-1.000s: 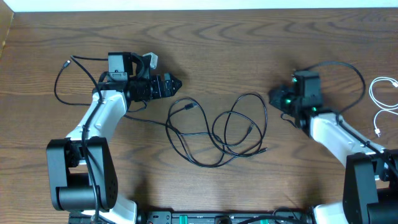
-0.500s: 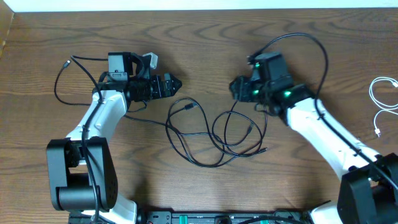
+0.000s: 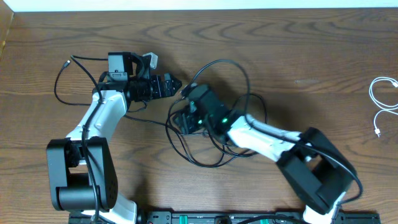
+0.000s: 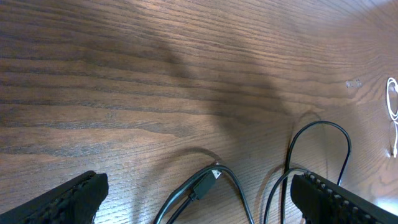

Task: Untangle cables

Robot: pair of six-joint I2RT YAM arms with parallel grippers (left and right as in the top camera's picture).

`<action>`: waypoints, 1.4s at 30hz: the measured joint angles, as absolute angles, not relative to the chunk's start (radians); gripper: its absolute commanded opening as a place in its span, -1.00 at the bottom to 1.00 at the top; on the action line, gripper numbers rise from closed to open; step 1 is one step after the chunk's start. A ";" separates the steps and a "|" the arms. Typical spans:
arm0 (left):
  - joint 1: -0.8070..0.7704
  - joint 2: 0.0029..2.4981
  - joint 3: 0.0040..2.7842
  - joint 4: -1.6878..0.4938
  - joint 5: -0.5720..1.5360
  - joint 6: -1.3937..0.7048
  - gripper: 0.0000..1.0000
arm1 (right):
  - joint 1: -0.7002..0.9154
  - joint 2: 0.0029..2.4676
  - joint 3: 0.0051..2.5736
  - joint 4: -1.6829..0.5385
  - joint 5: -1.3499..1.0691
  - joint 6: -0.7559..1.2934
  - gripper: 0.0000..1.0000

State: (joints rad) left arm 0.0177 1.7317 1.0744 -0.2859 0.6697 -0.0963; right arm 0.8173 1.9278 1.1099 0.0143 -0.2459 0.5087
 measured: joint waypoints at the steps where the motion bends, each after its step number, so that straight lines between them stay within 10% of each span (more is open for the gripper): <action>1: 0.018 1.732 1.074 -0.286 0.670 -0.096 1.00 | 0.839 1.945 1.110 0.025 -0.246 0.508 -0.16; 10: 0.018 1.732 1.074 -0.282 0.668 -0.096 1.00 | 0.885 1.980 1.110 0.015 -0.202 0.510 -0.51; 16: 0.017 1.732 1.074 -0.313 0.496 -0.211 0.95 | 0.885 1.980 1.110 -0.004 -0.202 0.511 -0.38; 20: 0.018 1.732 1.074 -0.335 0.410 -0.272 0.96 | 0.885 1.980 1.110 -0.043 -0.202 0.509 -0.98; 42: 0.052 1.732 1.074 -0.355 0.326 -0.348 0.95 | 0.683 1.986 1.382 -0.013 -0.348 0.384 -0.98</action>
